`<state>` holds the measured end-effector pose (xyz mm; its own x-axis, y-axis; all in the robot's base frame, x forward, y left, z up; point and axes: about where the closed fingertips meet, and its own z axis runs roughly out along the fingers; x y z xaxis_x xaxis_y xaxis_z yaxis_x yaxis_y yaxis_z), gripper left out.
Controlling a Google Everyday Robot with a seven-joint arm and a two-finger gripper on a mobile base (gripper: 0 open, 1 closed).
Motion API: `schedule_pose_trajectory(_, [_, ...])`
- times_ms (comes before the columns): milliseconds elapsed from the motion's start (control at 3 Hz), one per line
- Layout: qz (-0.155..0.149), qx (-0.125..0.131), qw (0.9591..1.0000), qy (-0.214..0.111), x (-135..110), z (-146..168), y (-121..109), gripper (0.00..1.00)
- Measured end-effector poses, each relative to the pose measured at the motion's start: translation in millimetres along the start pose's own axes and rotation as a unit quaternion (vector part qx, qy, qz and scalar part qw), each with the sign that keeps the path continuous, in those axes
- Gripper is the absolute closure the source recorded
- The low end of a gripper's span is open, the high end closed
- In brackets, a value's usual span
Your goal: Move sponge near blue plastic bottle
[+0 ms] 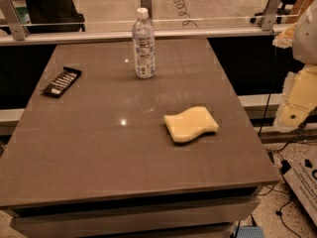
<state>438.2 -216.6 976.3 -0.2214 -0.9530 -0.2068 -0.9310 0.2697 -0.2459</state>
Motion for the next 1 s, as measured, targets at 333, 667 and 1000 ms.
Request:
schedule_pose_trajectory(333, [0.0,0.002,1.0,-0.002,-0.7,-0.8,-0.3,0.0])
schedule_pose_trajectory(667, [0.004,0.004,0.9998,-0.02,-8.0,15.7,6.2,0.0])
schedule_pose_trajectory(1000, [0.002,0.004,0.9976,-0.069,-32.4,57.5,1.0,0.0])
